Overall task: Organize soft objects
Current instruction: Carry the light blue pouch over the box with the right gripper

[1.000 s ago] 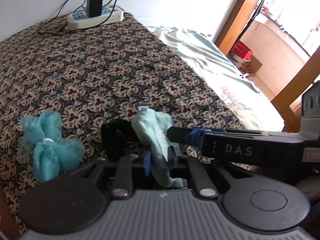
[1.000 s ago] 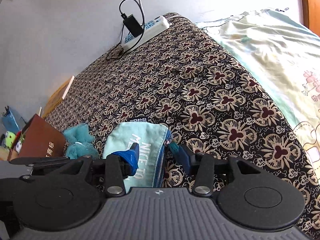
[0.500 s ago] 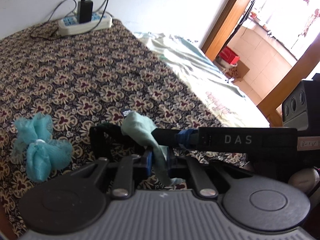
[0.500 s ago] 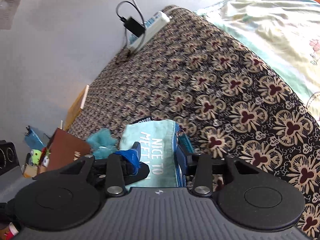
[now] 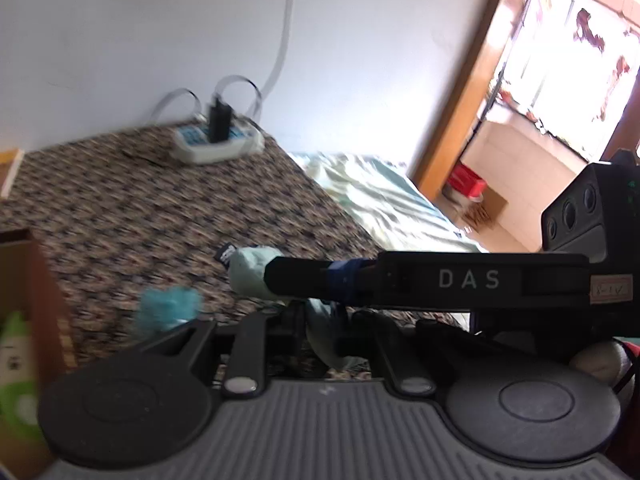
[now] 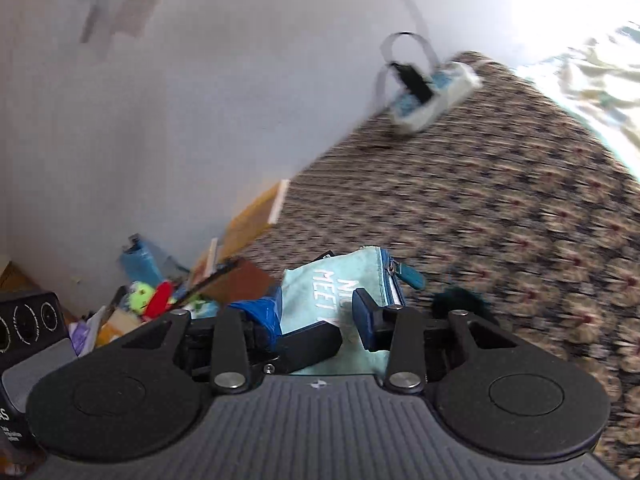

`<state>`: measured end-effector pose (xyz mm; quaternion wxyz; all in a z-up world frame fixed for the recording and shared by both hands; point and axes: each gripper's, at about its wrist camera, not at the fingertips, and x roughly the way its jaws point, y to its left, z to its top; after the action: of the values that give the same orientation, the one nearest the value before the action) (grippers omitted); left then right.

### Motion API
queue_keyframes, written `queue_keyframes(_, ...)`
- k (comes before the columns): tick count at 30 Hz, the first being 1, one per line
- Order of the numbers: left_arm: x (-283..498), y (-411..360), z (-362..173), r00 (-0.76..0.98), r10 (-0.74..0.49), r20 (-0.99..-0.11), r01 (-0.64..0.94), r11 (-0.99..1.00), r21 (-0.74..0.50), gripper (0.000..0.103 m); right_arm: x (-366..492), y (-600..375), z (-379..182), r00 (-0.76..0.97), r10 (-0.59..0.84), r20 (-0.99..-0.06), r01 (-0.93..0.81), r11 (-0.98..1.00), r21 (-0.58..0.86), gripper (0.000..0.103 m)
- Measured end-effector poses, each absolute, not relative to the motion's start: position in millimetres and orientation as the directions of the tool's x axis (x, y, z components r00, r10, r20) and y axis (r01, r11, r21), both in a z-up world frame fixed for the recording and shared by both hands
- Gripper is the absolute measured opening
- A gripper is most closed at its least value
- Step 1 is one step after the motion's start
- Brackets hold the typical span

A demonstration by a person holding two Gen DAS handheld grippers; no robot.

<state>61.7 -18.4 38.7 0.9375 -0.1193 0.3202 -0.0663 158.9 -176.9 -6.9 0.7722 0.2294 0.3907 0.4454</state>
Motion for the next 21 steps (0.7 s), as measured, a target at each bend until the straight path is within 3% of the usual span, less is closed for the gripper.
queue_keyframes(11,-28.8,71.8,71.6,0.86,0.013,-0.51,-0.125,0.974,-0.186,0.003,111.9,-61.1,34.7,0.13,0.939,-0.317,-0.67,0.319,0.67,0.022)
queue_keyframes(21,-86.6,158.4,62.8,0.833,0.152,-0.532,-0.273,0.949,-0.156,0.0,63.7,53.8,36.1,-0.031,0.945,-0.325,-0.735,0.199,0.648,0.022)
